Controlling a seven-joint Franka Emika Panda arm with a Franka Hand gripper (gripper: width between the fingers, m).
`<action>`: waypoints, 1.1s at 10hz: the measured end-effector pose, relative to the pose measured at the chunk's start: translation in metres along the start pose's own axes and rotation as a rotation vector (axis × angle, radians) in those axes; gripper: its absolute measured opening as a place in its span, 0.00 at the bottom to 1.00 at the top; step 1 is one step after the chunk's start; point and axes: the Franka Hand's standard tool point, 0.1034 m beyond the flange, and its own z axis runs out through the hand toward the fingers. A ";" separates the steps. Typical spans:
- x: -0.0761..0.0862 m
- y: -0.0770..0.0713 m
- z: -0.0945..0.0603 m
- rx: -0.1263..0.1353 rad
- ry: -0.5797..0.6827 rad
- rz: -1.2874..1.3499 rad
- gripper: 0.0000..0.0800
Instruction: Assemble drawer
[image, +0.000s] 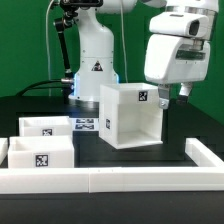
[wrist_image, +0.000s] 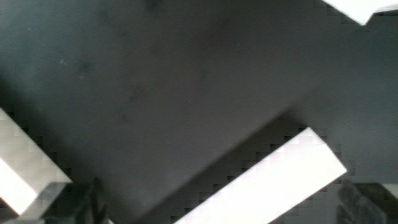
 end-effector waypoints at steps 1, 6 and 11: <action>0.000 0.000 0.000 0.000 0.000 0.000 0.81; -0.001 0.000 0.001 0.003 -0.001 0.003 0.81; -0.014 -0.009 0.007 0.109 -0.023 0.372 0.81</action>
Offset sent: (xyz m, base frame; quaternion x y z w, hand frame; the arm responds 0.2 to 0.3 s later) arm 0.0000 0.0000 0.0000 0.0000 0.0000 0.0000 1.0000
